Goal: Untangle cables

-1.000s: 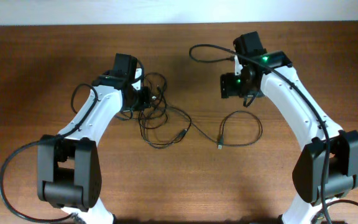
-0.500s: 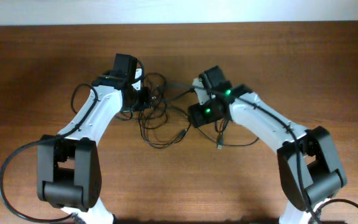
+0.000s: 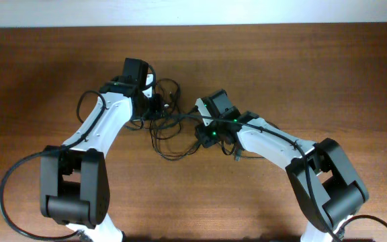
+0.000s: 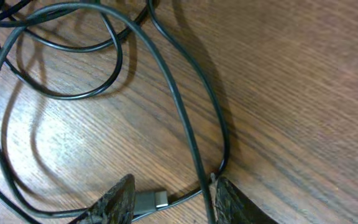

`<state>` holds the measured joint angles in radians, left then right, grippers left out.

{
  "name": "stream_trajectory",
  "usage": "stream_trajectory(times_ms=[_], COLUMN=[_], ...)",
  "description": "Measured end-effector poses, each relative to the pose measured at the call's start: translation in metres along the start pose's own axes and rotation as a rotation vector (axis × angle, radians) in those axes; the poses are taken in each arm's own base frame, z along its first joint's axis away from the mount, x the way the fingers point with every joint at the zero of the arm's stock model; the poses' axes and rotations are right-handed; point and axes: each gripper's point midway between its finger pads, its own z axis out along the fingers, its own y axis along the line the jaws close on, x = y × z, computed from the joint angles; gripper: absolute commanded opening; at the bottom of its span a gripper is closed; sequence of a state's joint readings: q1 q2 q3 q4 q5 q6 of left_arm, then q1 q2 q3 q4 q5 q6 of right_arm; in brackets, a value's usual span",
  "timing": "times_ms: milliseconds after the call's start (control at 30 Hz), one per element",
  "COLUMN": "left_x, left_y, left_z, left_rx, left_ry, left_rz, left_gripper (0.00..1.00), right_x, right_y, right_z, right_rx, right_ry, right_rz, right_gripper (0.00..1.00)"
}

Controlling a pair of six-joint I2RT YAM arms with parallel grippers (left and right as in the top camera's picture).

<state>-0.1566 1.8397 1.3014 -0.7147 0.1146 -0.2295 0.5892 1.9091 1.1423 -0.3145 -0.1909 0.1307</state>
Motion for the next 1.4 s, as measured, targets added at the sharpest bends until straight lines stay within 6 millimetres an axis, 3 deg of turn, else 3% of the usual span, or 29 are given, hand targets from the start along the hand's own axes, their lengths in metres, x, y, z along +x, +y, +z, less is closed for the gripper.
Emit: stream_trajectory(times_ms=[233,267,467,533,667,700,733,767,833,867,967,1000,1067,1133,1267,1400], left_x=[0.000,0.000,0.000,0.000,0.000,0.000,0.000,0.000,0.000,0.000,0.000,0.000,0.000,0.000,0.001,0.001], left_y=[0.000,0.000,0.000,0.000,0.000,0.000,0.000,0.000,0.000,0.000,0.000,0.000,0.000,0.000,0.000,0.000], left_z=[0.000,0.000,0.000,0.000,0.000,0.000,0.000,0.000,0.000,0.000,0.000,0.000,0.000,0.000,0.000,0.000], left_rx=[0.000,0.000,0.000,0.000,0.000,0.000,0.000,0.000,0.000,0.000,0.000,0.000,0.000,0.000,0.000,0.000], left_ry=[0.000,0.000,0.000,0.000,0.000,0.000,0.000,0.001,0.000,0.000,0.001,0.001,0.001,0.001,0.002,0.001], left_rz=[0.000,0.000,0.000,0.000,0.000,0.000,0.000,0.000,0.000,0.000,0.001,0.001,0.001,0.001,0.001,0.001], left_gripper=[0.00,0.00,0.00,0.00,0.00,0.00,0.00,0.00,0.00,0.00,0.00,0.00,0.00,0.00,0.00,0.00], right_x=[-0.005,-0.004,-0.002,-0.019,-0.069,-0.075,-0.073,-0.071,-0.067,-0.058,-0.023,-0.020,0.012,0.036,0.069,0.088], right_y=[-0.005,-0.006,-0.005,0.003,0.024,0.022,0.018,0.004,-0.021,-0.043,-0.096,-0.099,-0.143,-0.171,-0.200,-0.206], right_z=[0.015,0.015,0.010,-0.019,-0.119,-0.146,-0.156,-0.177,-0.198,-0.210,-0.220,-0.220,-0.229,-0.232,-0.227,-0.216], right_rx=[0.015,0.015,0.013,0.001,-0.008,0.007,0.020,0.055,0.102,0.144,0.234,0.239,0.310,0.349,0.378,0.373], right_ry=[-0.027,-0.024,-0.013,-0.074,-0.315,-0.366,-0.373,-0.393,-0.407,-0.393,-0.295,-0.288,-0.215,-0.160,-0.066,0.009], right_rz=[-0.006,-0.005,-0.002,-0.013,-0.053,-0.049,-0.042,-0.010,0.042,0.095,0.242,0.252,0.397,0.498,0.630,0.733], right_gripper=[0.20,0.04,0.04,0.04,0.04,0.04,0.04,0.04,0.04,0.04,0.04,0.04,0.04,0.04,0.04,0.04])
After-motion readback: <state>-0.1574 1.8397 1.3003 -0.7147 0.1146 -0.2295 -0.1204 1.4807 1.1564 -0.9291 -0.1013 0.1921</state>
